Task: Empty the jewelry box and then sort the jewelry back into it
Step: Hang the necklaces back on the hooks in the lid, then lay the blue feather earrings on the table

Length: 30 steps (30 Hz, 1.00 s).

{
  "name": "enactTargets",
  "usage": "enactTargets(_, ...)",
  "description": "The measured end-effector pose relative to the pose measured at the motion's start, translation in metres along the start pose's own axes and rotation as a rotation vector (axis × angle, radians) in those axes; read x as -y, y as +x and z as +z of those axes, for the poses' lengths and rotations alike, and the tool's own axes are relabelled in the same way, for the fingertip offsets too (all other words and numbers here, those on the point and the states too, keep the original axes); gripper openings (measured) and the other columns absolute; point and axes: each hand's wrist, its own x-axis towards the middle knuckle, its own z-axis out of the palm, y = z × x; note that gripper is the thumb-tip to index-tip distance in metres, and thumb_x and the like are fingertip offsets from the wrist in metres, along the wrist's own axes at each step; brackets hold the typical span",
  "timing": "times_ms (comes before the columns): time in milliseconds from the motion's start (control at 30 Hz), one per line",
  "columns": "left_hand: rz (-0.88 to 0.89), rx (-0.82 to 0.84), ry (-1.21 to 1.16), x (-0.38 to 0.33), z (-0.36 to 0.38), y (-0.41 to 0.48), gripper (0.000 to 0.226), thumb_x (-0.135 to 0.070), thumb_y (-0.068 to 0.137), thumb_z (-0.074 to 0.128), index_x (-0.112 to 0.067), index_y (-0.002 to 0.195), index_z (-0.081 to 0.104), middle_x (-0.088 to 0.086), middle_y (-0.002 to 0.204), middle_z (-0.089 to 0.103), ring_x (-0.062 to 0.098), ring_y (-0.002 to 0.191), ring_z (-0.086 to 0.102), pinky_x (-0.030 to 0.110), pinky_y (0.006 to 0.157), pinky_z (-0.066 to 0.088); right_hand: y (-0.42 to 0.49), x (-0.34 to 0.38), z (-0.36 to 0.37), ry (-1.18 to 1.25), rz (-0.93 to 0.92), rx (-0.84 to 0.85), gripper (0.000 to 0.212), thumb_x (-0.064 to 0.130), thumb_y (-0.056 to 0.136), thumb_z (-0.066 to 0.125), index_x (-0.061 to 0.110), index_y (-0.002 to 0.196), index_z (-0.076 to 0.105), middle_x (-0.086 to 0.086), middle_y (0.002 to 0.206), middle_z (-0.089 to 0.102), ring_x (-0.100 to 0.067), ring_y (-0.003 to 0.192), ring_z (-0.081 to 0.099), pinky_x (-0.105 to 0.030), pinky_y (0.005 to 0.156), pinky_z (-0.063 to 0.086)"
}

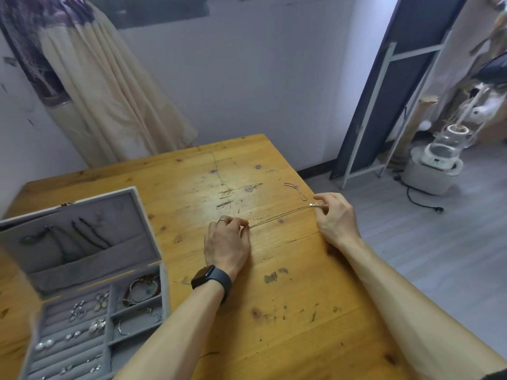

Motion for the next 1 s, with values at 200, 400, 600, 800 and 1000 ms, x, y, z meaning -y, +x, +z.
enactTargets(200,0.109,0.085,-0.126,0.002,-0.037,-0.040,0.033,-0.028,0.093,0.059,-0.033,0.126,0.062,-0.009,0.130,0.053,0.014,0.120,0.051,0.035,0.096,0.049,-0.075,0.040,-0.021,0.130,0.008,-0.014,0.030,0.019,0.091,0.065,0.023,0.121,0.065,0.003,0.120,0.064,-0.012,0.096,0.061,-0.027,0.083,0.052)
enactTargets(400,0.162,0.039,-0.387,0.032,-0.092,-0.134,0.035,-0.029,0.092,0.063,-0.042,0.125,0.060,-0.022,0.118,0.058,-0.001,0.102,0.056,0.021,0.084,0.048,-0.191,0.115,-0.037,0.320,0.000,0.079,0.026,0.026,0.093,0.066,0.037,0.116,0.067,0.028,0.108,0.063,0.004,0.098,0.062,-0.021,0.080,0.053)
enactTargets(600,0.100,-0.098,-0.443,0.104,-0.137,-0.226,0.031,-0.020,0.091,0.068,-0.035,0.118,0.067,-0.021,0.105,0.065,-0.004,0.094,0.061,0.015,0.079,0.050,-0.280,0.179,-0.022,0.404,-0.085,0.299,0.021,0.027,0.094,0.066,0.036,0.112,0.069,0.024,0.103,0.070,0.009,0.098,0.063,-0.009,0.077,0.050)
enactTargets(800,-0.086,-0.262,-0.376,0.195,-0.181,-0.293,0.032,-0.016,0.089,0.070,-0.034,0.115,0.069,-0.022,0.103,0.064,-0.001,0.097,0.060,0.013,0.080,0.048,-0.341,0.230,0.028,0.424,-0.187,0.531,0.021,0.023,0.092,0.069,0.037,0.108,0.069,0.023,0.098,0.072,0.005,0.093,0.066,-0.011,0.074,0.049)
enactTargets(1000,-0.293,-0.406,-0.288,0.275,-0.220,-0.327,0.032,-0.014,0.089,0.069,-0.037,0.112,0.068,-0.017,0.104,0.064,-0.002,0.094,0.059,0.012,0.083,0.047,-0.376,0.285,0.075,0.378,-0.310,0.727,0.021,0.021,0.091,0.069,0.029,0.111,0.068,0.015,0.099,0.070,0.004,0.091,0.063,-0.012,0.076,0.049)
